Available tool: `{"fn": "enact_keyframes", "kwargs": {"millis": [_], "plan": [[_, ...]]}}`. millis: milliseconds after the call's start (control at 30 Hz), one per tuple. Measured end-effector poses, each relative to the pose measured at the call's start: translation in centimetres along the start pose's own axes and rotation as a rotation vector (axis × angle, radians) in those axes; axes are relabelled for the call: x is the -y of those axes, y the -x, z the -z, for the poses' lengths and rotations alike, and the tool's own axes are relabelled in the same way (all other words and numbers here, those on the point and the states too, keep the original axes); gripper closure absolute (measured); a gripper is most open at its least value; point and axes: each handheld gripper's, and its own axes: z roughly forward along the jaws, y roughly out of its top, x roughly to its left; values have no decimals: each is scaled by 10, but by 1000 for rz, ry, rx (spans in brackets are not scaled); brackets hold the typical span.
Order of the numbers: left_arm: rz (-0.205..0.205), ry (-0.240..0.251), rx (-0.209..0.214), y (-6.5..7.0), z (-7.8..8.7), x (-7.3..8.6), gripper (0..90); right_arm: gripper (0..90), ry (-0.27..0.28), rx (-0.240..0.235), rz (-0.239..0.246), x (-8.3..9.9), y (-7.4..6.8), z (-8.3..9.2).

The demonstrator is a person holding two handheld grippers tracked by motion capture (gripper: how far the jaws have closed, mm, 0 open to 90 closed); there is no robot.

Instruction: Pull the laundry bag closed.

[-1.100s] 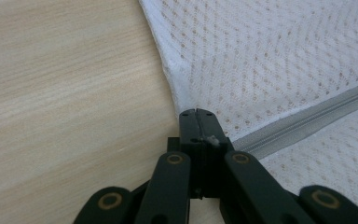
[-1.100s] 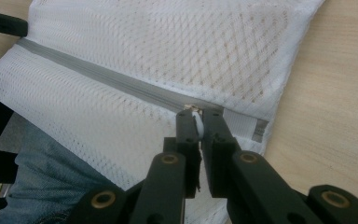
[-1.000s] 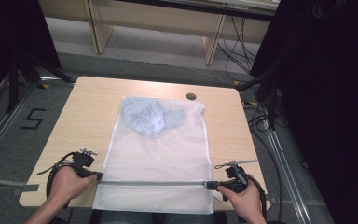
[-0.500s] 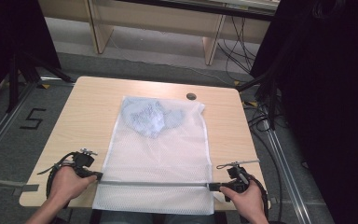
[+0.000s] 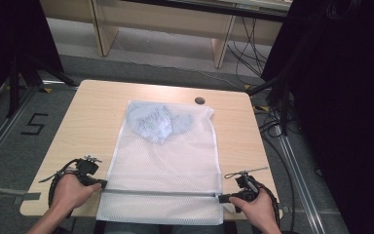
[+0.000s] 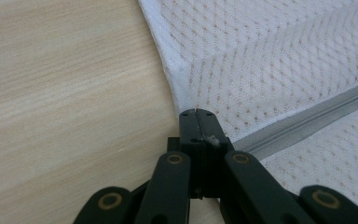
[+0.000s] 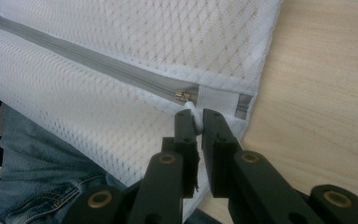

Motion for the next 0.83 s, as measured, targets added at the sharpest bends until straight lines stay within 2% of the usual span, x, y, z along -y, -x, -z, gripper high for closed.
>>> {"fn": "enact_keyframes", "kwargs": {"millis": [67, 100, 200, 300, 333, 367, 433, 467, 567, 600, 633, 667, 733, 767, 800, 833], "plan": [[-5, -2, -2, 0, 0, 0, 899, 855, 15, 5, 18, 0, 1, 0], [-7, -2, -4, 0, 0, 0, 899, 855, 15, 13, 2, 0, 0, 0], [-8, -1, -2, 1, 0, 0, 898, 860, 21, 22, -2, -1, 1, 2], [-7, -2, -1, 0, 0, 0, 897, 843, 55, 40, 13, -2, 6, 5], [-5, -2, -1, 0, 0, 0, 896, 836, 51, 54, -23, -2, 5, 7], [-4, -1, 0, 0, 0, 0, 894, 831, 56, 35, -29, -2, 4, 7], [0, 1, -2, 0, 1, 0, 887, 821, 67, 37, -28, -2, 5, 7], [2, 25, -5, 0, 0, 1, 874, 816, 67, 36, -29, -2, 5, 7], [8, 27, -10, 0, 2, 0, 840, 795, 81, 37, -23, -3, 5, 7], [-11, 37, -13, -1, 3, 0, 836, 790, 83, 39, -34, -3, 5, 8], [-11, 43, -16, 0, 4, -1, 829, 782, 98, 40, -28, -3, 6, 8], [-29, 40, -8, -2, 7, -2, 820, 771, 101, 48, 1, -3, 9, 8], [-27, 65, -14, -1, 7, -2, 800, 759, 104, 53, -4, -3, 9, 8], [-42, 67, -18, -1, 9, -2, 791, 755, 105, 53, -4, -3, 9, 7], [-24, 88, -17, 0, 8, -2, 782, 750, 103, 50, -5, -4, 9, 7], [-24, 88, -17, 0, 8, -2, 773, 743, 104, 50, -5, -4, 9, 7]]}}
